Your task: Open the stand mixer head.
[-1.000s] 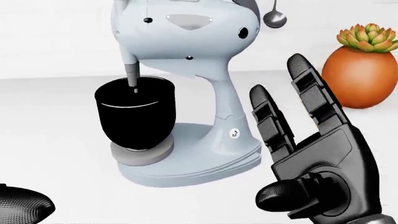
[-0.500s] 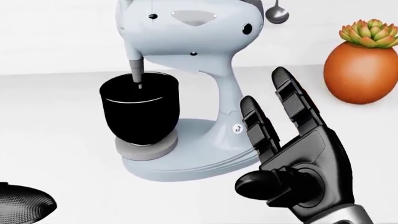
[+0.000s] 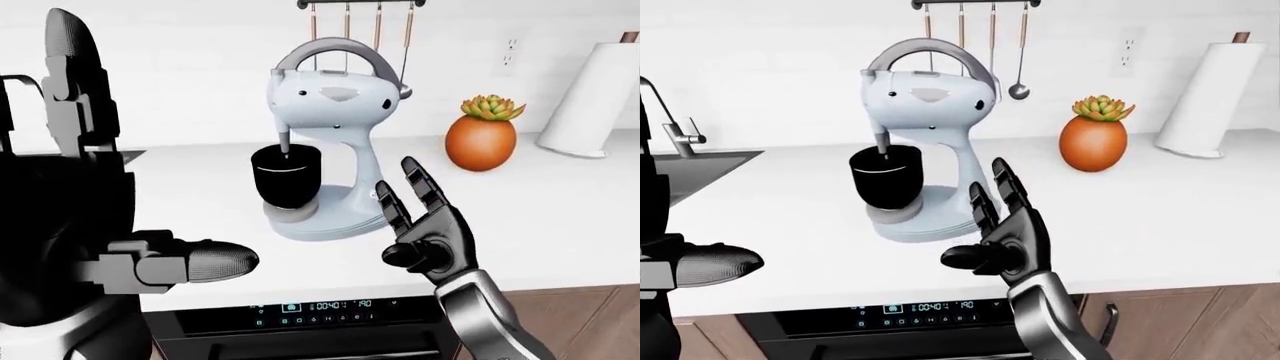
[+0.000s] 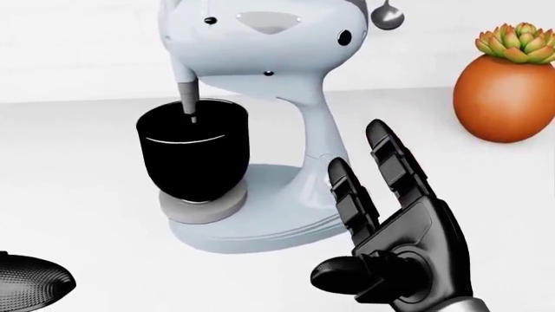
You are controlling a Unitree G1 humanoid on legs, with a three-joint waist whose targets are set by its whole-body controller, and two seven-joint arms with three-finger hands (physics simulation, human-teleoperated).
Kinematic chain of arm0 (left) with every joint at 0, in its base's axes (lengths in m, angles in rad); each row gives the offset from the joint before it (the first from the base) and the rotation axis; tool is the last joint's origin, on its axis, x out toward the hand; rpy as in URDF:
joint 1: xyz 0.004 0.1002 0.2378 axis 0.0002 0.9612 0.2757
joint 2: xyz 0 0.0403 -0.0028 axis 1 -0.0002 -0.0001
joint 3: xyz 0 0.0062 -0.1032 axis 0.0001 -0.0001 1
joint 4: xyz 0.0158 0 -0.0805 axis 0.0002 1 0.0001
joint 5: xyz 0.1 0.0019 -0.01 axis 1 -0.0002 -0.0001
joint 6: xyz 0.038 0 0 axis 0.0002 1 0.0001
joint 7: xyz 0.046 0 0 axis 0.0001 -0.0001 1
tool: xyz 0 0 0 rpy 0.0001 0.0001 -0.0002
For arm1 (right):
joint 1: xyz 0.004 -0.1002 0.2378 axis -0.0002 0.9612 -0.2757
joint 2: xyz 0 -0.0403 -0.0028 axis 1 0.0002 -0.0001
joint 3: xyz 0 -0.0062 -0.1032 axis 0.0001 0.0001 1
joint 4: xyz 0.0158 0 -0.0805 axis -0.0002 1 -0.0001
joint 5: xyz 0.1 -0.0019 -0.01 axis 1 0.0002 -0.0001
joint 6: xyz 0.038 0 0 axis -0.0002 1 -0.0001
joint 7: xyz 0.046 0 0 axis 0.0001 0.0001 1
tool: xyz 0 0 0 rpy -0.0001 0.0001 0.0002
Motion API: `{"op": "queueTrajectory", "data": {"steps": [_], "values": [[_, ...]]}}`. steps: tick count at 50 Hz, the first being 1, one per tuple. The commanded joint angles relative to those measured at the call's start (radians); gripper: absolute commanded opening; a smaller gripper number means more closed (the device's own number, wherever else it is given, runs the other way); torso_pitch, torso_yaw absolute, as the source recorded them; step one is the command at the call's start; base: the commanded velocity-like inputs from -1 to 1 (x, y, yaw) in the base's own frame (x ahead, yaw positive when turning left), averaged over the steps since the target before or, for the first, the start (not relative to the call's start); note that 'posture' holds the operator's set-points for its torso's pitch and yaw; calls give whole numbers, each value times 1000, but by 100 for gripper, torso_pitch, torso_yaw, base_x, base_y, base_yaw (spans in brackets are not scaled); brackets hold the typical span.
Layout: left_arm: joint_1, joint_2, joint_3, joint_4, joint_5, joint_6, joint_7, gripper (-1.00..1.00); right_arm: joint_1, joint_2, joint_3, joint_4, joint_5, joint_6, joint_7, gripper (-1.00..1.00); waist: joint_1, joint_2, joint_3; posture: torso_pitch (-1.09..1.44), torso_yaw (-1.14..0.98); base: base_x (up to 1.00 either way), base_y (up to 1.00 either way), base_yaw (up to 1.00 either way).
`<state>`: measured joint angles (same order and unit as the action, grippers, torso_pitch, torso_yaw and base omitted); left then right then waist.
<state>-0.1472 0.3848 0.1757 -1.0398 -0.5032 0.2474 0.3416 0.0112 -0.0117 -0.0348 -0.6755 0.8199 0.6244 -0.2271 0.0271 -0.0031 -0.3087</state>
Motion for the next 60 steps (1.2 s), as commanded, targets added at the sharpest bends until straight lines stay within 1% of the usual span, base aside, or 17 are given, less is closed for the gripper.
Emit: {"op": "queueTrajectory", "data": {"steps": [1, 19, 34, 37, 40, 46, 60], "values": [[-18, 8, 9, -7, 2, -11, 0, 100, -22, 1, -1, -31, -2, -25, 16, 100, 0, 3, 3, -43, 0, 0, 0, 0], [-14, 5, 8, -7, 4, -13, -3, 100, -30, 8, -8, 45, -28, -50, 44, 100, -1, 4, 2, -43, 0, 0, 0, 0], [-13, -9, 11, -7, 8, -7, -15, 100, -17, 17, 17, 59, -51, -58, 61, 100, -1, 4, 2, -43, 0, 0, 0, 0], [-16, -5, 13, -7, 4, -7, -12, 100, -14, 20, 22, 60, -54, -58, 63, 100, -1, 5, 2, -43, 0, 0, 0, 0], [-15, -5, 11, -7, 5, -7, -12, 100, -23, 19, 15, 87, -58, -64, 70, 100, -1, 5, 2, -43, 0, 0, 0, 0], [-17, 2, 15, -7, 0, -8, -6, 100, -21, 23, 27, 113, -88, -85, 90, 100, -1, 6, 2, -43, 0, 0, 0, 0], [-13, 17, 12, -7, -7, -17, 6, 100, -49, 21, 9, 166, -103, -106, 106, 100, 1, 8, 2, -43, 0, 0, 0, 0]]}}
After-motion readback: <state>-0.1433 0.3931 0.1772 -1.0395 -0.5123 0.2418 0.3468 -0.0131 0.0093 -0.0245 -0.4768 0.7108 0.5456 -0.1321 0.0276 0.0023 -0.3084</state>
